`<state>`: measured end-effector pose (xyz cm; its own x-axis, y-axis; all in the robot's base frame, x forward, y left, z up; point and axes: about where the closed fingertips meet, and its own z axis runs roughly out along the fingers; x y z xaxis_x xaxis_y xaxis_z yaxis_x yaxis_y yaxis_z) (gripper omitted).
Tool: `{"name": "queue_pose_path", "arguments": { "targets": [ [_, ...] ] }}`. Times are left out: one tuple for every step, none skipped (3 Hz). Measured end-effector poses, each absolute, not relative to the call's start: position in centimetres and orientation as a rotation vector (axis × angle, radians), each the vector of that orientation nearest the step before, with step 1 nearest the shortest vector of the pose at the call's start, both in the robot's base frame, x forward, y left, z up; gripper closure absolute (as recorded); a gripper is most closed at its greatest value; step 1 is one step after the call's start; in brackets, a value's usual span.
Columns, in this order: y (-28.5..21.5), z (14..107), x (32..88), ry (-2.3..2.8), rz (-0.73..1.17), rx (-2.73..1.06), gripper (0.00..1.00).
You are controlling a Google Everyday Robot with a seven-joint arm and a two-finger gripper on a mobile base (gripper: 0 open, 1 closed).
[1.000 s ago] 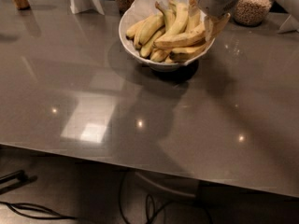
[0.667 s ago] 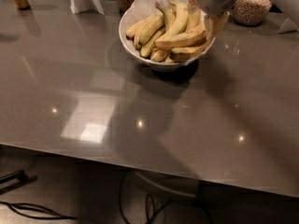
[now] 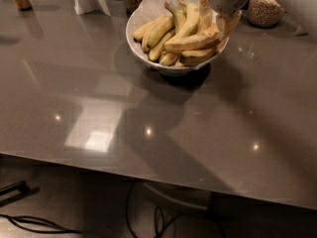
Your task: Pick banana from white bowl
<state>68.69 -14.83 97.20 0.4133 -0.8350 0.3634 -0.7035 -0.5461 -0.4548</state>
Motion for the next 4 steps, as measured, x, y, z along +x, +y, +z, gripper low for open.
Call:
{"name": "queue_pose_path", "arguments": {
  "targets": [
    [-15.4,96.1,69.2,1.379,-0.81,-2.462,0.46],
    [-15.8,95.0,69.3,1.403,-0.789,-2.479,0.46],
    [-15.8,95.0,69.3,1.404,-0.789,-2.479,0.65],
    [-16.0,95.2,68.4,1.439,-0.786,-2.461,0.89]
  ]
}}
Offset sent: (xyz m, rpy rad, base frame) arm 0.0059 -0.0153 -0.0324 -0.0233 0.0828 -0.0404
